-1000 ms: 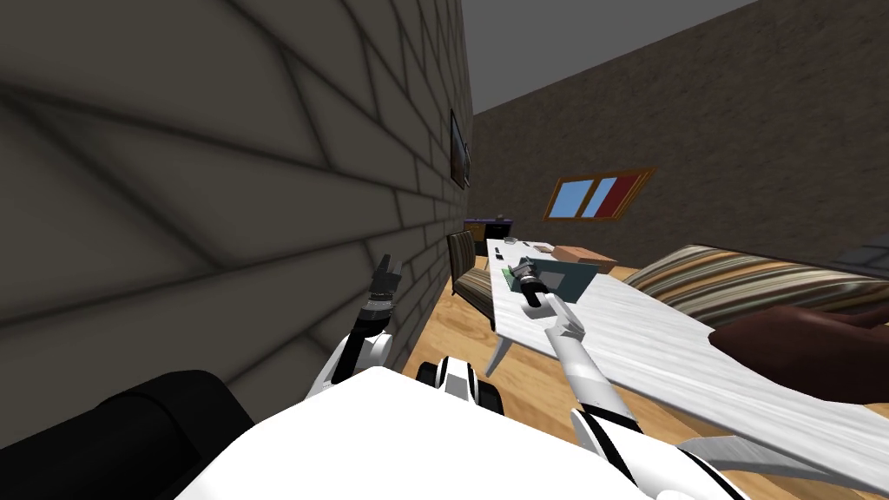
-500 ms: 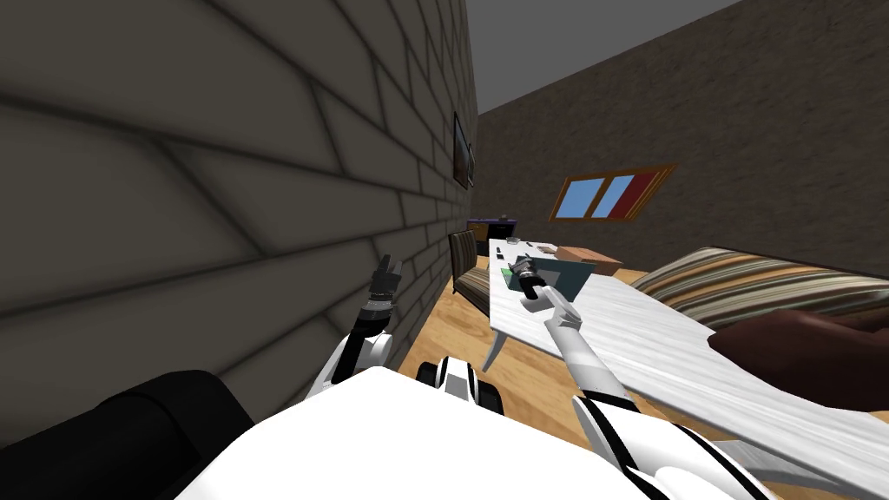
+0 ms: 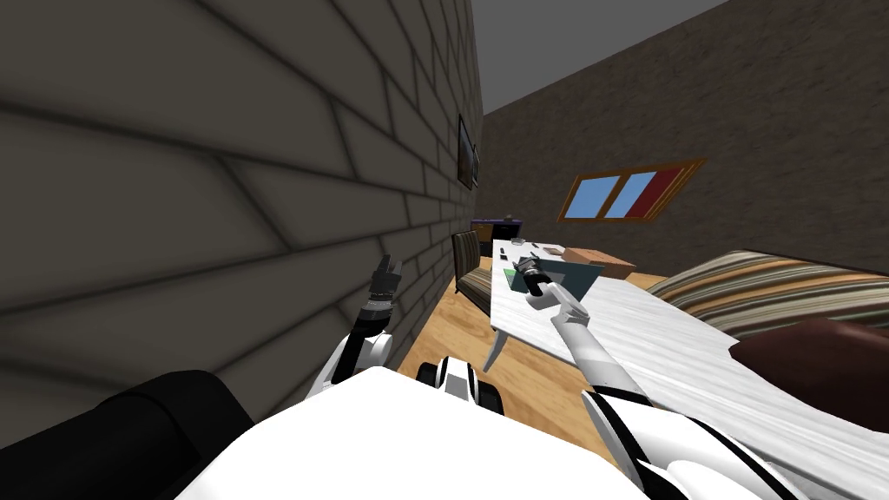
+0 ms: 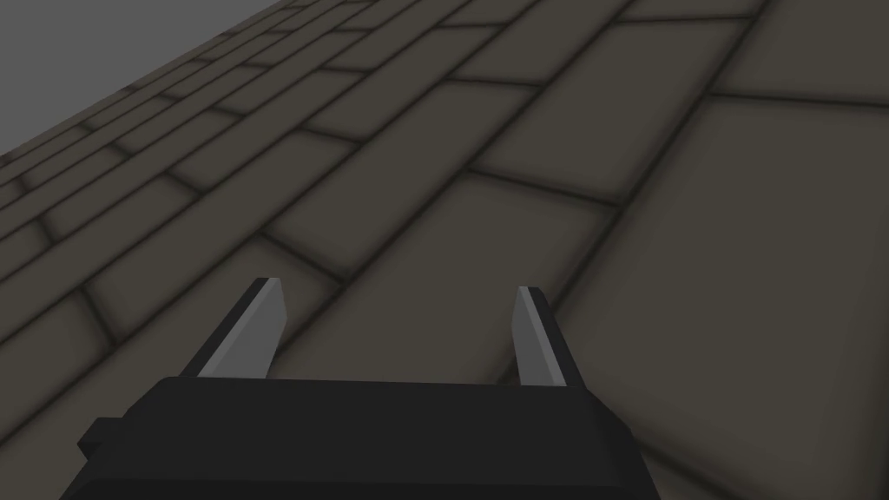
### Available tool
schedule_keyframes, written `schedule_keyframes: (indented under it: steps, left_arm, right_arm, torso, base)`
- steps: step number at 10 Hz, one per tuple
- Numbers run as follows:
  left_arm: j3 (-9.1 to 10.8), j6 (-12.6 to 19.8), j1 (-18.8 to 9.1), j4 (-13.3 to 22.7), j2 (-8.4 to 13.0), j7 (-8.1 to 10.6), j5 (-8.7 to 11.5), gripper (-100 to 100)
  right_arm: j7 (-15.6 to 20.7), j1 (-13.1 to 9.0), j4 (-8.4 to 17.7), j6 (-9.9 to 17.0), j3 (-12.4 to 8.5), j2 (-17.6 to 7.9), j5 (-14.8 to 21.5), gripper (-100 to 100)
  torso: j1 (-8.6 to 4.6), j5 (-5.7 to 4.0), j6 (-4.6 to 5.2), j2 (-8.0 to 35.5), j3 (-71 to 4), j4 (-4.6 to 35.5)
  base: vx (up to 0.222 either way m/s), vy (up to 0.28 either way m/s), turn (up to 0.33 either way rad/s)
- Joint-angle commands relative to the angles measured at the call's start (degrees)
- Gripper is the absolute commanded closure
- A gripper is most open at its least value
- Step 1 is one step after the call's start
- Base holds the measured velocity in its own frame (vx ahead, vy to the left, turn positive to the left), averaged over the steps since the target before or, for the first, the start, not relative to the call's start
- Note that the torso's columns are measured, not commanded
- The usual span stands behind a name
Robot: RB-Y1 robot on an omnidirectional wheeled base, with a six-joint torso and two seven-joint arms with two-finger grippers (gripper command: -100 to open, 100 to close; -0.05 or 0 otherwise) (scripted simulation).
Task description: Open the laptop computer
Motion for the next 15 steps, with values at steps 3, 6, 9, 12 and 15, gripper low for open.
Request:
schedule_keyframes:
  steps: [3, 6, 9, 12, 15]
  left_arm:
    - [0.00, 0.00, 0.00, 0.00, 0.00, 0.00, 0.00, 0]
    - [0.01, 0.00, 0.00, 0.00, 0.01, 0.00, 0.00, 0]
    - [0.00, 0.00, 0.00, 0.00, 0.00, 0.00, 0.00, 0]
    - [0.00, 0.00, 0.00, 0.00, 0.00, 0.00, 0.00, 0]
    - [0.00, 0.00, 0.00, 0.00, 0.00, 0.00, 0.00, 0]
  right_arm:
    - [0.19, -0.28, 0.31, -0.34, -0.29, 1.00, 0.74, 100]
    - [-1.53, -1.23, 2.01, -2.11, 1.35, -1.06, 1.32, -100]
    - [-3.51, -2.43, 3.90, -3.86, 3.69, -3.82, 1.98, -100]
    - [-6.00, -4.03, 6.30, -6.12, 6.73, -7.43, 2.89, -100]
    - [-8.80, -5.86, 8.99, -8.69, 10.19, -11.55, 3.94, -100]
  torso:
    - [-0.29, -0.08, 0.03, 0.24, 0.15, 0.08]
    - [-0.23, -0.07, 0.03, 0.15, 0.10, 0.04]
    - [-0.11, -0.03, 0.00, 0.12, 0.08, 0.04]
    - [-0.23, -0.07, 0.02, 0.20, 0.12, 0.06]
    - [-0.18, -0.05, 0.01, 0.17, 0.11, 0.06]
  base:
    - [0.006, 0.009, -0.024]
    - [-0.015, -0.013, -0.043]
    - [0.001, 0.035, 0.016]
    - [-0.001, 0.034, 0.017]
    - [-0.002, 0.038, 0.018]
